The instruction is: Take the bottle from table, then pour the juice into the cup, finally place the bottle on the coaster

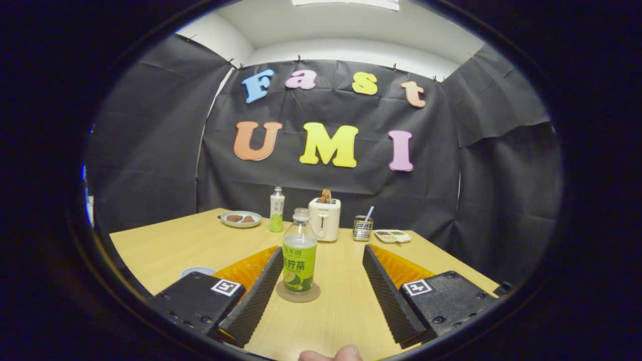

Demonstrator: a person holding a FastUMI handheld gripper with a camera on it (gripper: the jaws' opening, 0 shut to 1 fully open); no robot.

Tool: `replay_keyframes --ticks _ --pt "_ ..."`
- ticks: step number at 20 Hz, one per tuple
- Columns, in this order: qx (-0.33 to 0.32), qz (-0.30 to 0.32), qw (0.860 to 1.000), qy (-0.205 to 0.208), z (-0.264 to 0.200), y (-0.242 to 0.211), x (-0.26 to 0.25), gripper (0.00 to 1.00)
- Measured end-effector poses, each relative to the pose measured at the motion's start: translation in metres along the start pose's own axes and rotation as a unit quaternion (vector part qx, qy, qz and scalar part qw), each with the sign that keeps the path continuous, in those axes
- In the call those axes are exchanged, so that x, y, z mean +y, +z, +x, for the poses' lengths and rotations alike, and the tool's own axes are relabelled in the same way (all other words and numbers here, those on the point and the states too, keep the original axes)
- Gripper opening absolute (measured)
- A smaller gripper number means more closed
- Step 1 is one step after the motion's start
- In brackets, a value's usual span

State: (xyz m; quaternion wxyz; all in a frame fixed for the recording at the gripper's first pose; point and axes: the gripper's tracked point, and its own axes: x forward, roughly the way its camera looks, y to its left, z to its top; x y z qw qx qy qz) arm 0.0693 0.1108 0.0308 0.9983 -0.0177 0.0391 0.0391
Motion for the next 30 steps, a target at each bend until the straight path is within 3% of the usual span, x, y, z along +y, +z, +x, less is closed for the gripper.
replay_keyframes --ticks 13,30 --pt "-0.003 0.07 0.998 0.005 -0.081 -0.02 0.02 1.0" --pt "-0.013 0.037 0.999 0.012 -0.079 -0.023 0.024 1.0"
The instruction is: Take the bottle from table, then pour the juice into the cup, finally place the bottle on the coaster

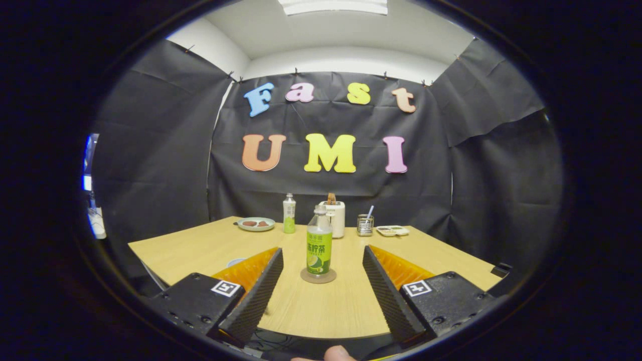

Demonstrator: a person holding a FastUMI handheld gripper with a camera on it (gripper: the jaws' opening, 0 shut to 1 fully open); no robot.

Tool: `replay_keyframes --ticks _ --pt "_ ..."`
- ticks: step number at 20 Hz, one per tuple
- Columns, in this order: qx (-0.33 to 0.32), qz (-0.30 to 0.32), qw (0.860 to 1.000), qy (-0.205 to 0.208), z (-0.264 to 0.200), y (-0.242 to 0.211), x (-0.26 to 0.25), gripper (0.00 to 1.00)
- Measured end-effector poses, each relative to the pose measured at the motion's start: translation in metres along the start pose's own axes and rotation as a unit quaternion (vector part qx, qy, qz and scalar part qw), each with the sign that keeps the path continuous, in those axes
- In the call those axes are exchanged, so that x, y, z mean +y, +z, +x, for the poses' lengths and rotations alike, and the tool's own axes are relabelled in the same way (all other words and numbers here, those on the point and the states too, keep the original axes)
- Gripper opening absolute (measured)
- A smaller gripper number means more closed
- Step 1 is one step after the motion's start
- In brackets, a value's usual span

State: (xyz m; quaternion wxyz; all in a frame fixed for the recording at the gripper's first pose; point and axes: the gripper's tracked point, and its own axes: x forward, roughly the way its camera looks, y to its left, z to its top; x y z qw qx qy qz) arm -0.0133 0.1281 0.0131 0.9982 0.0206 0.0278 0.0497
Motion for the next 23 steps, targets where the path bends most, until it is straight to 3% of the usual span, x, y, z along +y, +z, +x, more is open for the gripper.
replay_keyframes --ticks 12,23 --pt "-0.005 0.046 0.999 -0.003 0.004 0.003 -0.01 1.0" --pt "-0.02 0.031 0.999 -0.007 -0.004 0.009 -0.006 1.0"
